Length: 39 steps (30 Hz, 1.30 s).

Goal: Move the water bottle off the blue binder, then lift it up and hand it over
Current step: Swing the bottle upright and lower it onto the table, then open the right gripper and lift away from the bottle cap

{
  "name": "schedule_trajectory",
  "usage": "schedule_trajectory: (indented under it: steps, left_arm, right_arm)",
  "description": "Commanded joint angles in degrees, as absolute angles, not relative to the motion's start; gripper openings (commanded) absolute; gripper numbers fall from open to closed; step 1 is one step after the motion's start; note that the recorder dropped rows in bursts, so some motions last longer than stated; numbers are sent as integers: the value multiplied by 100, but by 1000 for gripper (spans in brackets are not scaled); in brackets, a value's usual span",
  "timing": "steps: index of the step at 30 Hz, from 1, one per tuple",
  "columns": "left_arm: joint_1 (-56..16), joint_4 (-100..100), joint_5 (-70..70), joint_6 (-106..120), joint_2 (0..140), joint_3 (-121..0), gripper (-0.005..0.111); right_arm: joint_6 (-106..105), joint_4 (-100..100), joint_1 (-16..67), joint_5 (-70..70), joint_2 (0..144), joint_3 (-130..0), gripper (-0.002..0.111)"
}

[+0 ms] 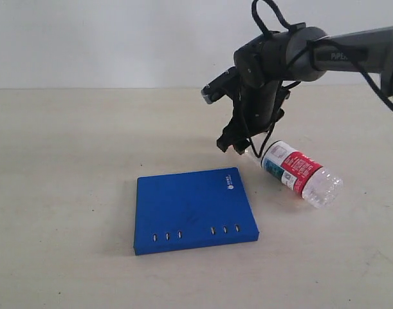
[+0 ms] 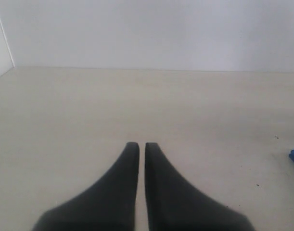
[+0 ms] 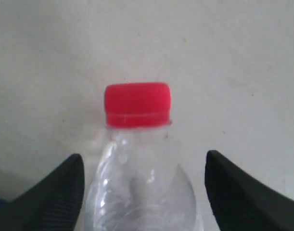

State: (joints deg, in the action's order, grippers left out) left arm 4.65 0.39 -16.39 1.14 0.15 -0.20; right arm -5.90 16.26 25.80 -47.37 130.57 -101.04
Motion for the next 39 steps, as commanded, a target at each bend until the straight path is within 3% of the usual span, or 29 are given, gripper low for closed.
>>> schedule_trajectory:
  steps: [1,5,9,25,39]
  left_arm:
    - [443,0,-1632,151,0,0,4]
    - [443,0,-1632,151,0,0,4]
    - [443,0,-1632,151,0,0,4]
    - [443,0,-1632,151,0,0,4]
    - [443,0,-1632,151,0,0,4]
  right_arm:
    - [-523,1511,2580,-4470,13236,-10361,62]
    - [-523,1508,2580,-4522,13350,-10362,46]
    - [-534,1485,2580,-4525,13277,-10434,0]
    - [-1611,-251,2800,-3646,11746,-10559,0]
    - [-1638,-636,2800,-3838,11730,-10517,0]
